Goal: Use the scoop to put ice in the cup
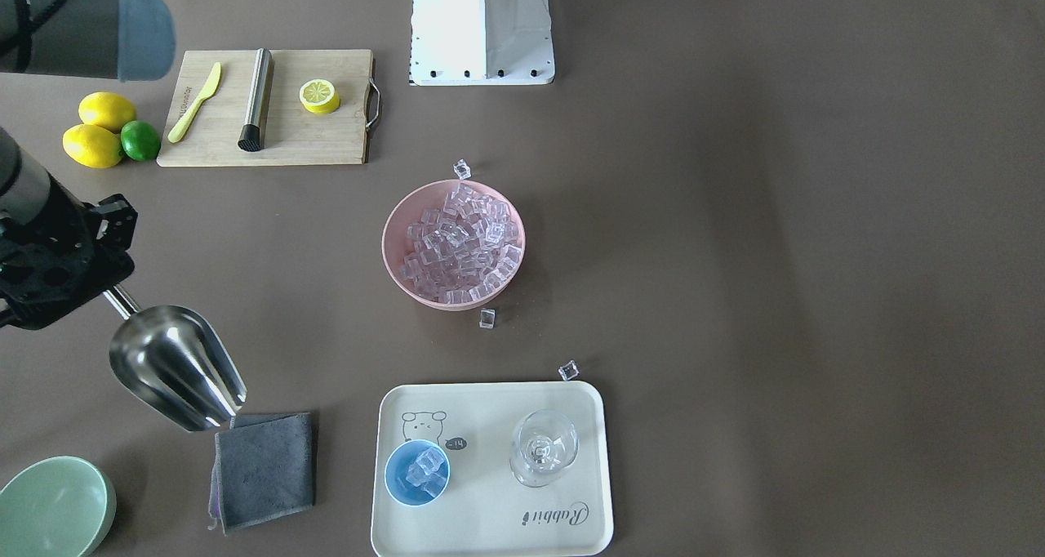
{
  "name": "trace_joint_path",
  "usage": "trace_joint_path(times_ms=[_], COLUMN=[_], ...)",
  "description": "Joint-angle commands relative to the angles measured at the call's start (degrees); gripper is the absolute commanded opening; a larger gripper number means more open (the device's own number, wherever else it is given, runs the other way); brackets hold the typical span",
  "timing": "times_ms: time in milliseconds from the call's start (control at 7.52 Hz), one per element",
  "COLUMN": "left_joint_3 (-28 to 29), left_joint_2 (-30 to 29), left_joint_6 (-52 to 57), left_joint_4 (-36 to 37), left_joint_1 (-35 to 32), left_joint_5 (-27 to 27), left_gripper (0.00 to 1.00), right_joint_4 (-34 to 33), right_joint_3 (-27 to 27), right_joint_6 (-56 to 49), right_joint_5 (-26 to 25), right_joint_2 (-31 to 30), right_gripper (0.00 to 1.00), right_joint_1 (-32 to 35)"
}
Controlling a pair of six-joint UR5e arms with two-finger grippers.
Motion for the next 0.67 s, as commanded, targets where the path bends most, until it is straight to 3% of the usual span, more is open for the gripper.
trace_joint_path(times_ms=[0, 133, 399, 532], left_joint_3=[-1.9, -4.2, -4.3, -4.3], left_joint_2=[-0.5, -0.3, -0.6, -0.6], left_joint_6=[-0.3, -0.3, -0.3, -0.4], left_joint_4=[3.8, 4.4, 4.3, 4.3], left_joint_1=[2.1, 2.2, 2.5, 2.6], left_joint_5=[-0.3, -2.5, -10.3, -10.4], left_gripper=[0.99, 0.99, 0.99, 0.99], right_joint_4=[12.3, 17.0, 24.8, 29.4], right_joint_3=[5.2, 4.8, 0.4, -2.4], right_joint_6=[7.2, 9.2, 15.5, 18.2], right_joint_5=[1.4, 1.3, 1.4, 1.5], right_joint_2=[-18.3, -24.4, -29.9, -32.1], right_gripper=[0.0, 0.0, 0.0, 0.0], right_joint_1=[4.1, 5.0, 7.3, 7.8])
